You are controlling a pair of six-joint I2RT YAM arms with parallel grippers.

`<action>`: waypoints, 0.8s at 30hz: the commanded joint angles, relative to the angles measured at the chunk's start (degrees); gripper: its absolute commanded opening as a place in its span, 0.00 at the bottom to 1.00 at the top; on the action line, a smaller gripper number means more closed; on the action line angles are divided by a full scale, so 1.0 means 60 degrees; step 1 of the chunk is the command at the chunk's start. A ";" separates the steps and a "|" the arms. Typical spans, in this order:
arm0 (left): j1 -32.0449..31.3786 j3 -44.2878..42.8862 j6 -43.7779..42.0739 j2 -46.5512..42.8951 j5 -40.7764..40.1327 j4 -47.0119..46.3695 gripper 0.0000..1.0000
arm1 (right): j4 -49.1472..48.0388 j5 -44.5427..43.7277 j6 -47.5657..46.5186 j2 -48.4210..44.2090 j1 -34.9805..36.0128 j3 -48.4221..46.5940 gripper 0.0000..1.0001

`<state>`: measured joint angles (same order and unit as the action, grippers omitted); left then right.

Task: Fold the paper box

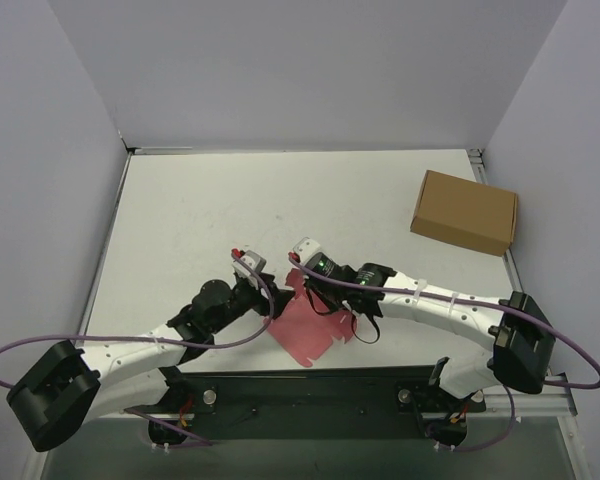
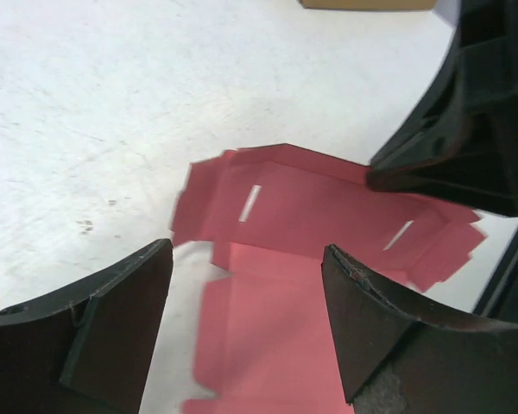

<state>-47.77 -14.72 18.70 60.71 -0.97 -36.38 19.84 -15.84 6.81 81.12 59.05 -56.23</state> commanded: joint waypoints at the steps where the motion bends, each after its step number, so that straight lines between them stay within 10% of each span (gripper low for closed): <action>1: 0.0476 -0.0475 -0.1794 -0.0507 0.0909 0.1374 0.80 | 0.0005 0.0514 -0.0856 -0.0453 0.0251 0.0099 0.00; 24: -0.0520 -0.1047 -0.4259 0.0091 0.0440 0.0556 0.75 | 0.0298 0.1013 -0.0915 -0.0850 0.0530 0.0172 0.00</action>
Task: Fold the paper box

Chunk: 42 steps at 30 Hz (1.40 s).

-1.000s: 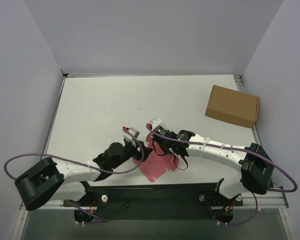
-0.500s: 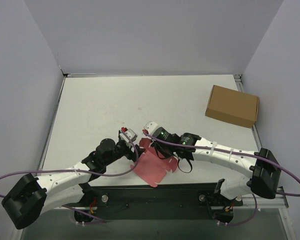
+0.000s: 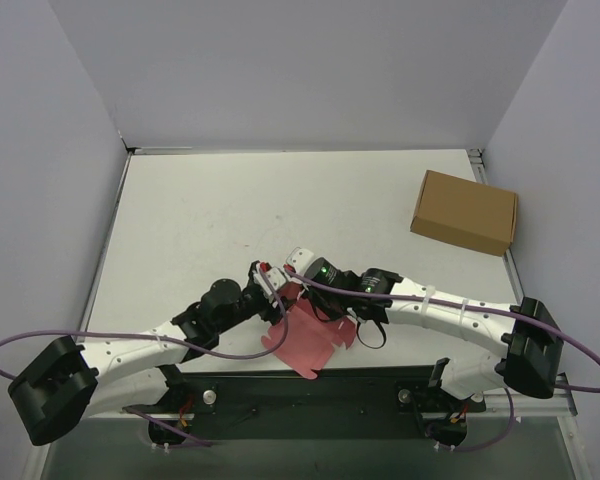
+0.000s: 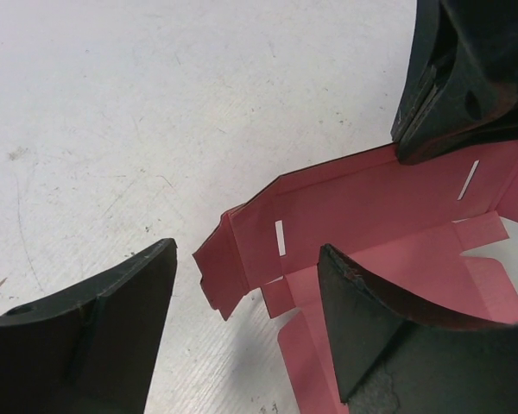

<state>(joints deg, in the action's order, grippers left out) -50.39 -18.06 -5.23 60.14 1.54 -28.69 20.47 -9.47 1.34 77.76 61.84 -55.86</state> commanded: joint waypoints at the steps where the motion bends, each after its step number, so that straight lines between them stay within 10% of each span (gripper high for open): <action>1: -0.0097 -0.0519 -0.0285 0.0230 0.0050 -0.0756 0.72 | 0.0192 -0.0061 -0.0004 -0.0303 0.0078 0.0110 0.00; 8: -0.0127 -0.0285 -0.0168 0.0333 0.0373 -0.1560 0.62 | 0.0134 -0.0062 0.0010 -0.0289 0.0064 0.0125 0.00; 42: 0.0855 -0.0314 0.0639 0.1109 0.2204 -0.2499 0.77 | -0.0218 0.0466 0.0054 -0.0904 0.0049 0.0667 0.00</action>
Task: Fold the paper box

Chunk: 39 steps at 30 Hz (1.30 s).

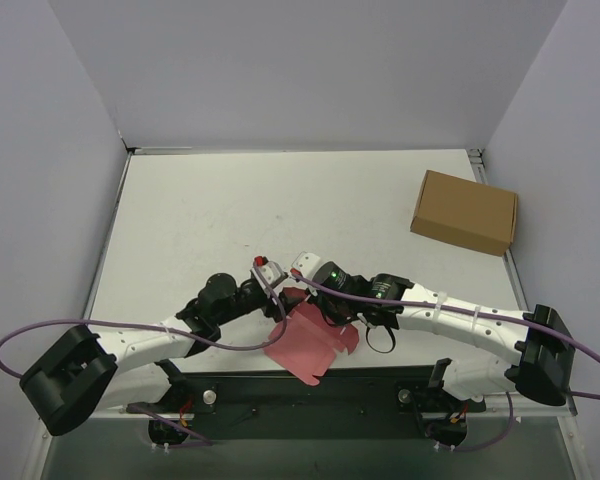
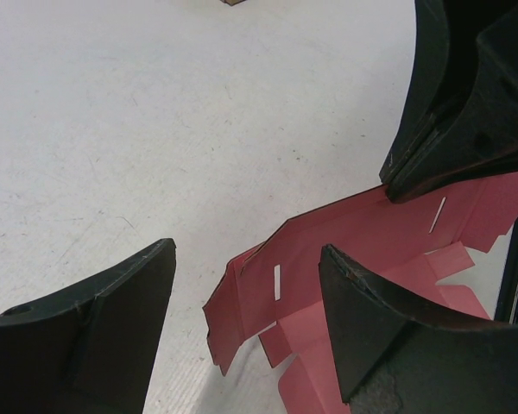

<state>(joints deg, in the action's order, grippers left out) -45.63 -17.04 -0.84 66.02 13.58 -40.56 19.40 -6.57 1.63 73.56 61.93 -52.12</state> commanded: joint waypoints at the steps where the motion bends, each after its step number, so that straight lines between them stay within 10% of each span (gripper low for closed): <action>1: 0.0046 -0.0486 -0.0094 0.0202 0.0168 -0.0550 0.77 | -0.0040 -0.0019 0.0007 -0.0204 0.0035 0.0044 0.00; 39: -0.0832 -0.0647 -0.0724 0.0672 -0.0884 0.0124 0.00 | -0.0113 -0.0515 0.0284 -0.0116 -0.0068 0.0044 0.00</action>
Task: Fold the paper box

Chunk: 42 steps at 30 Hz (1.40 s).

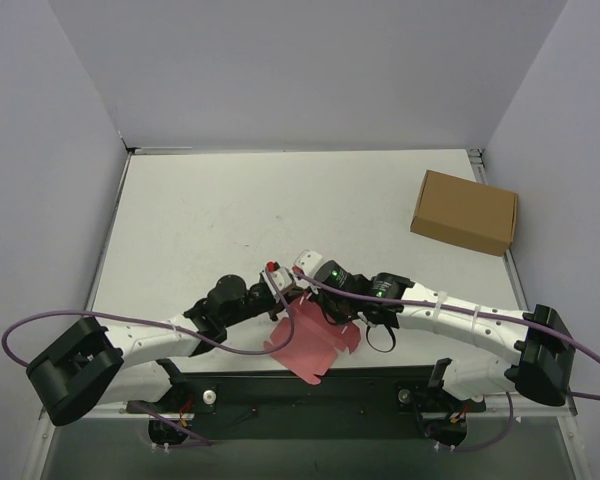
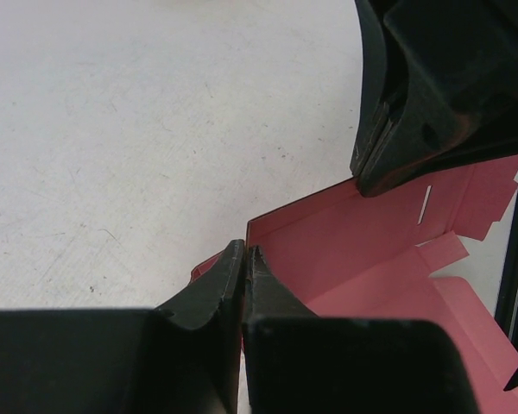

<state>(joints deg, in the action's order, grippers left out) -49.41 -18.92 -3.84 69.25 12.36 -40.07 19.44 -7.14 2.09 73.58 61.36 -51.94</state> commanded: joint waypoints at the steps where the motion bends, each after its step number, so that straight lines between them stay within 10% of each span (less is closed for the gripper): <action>1: -0.0232 -0.0232 -0.0239 0.0118 -0.0915 0.0000 0.00 | -0.0106 -0.0538 0.0296 -0.0135 -0.0002 0.0000 0.04; 13: -0.0466 0.0911 -0.0547 -0.1200 -0.3831 -0.0440 0.00 | 0.0215 -0.1240 0.3395 -0.1979 -0.1115 0.0411 0.70; 27: -0.0642 0.1849 -0.0386 -0.1347 -0.5209 -0.1875 0.00 | -0.2447 -0.1242 1.2828 -0.0900 -0.0442 0.0775 0.63; 42: -0.0745 0.2010 -0.0503 -0.1303 -0.5444 -0.2242 0.00 | -0.3534 -0.1784 1.5575 0.0817 -0.1277 0.0982 0.50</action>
<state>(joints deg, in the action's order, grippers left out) -53.60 -6.81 -6.50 61.41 -19.42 -49.41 -0.27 -15.86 90.94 76.95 53.89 -45.69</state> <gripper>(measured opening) 0.087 0.517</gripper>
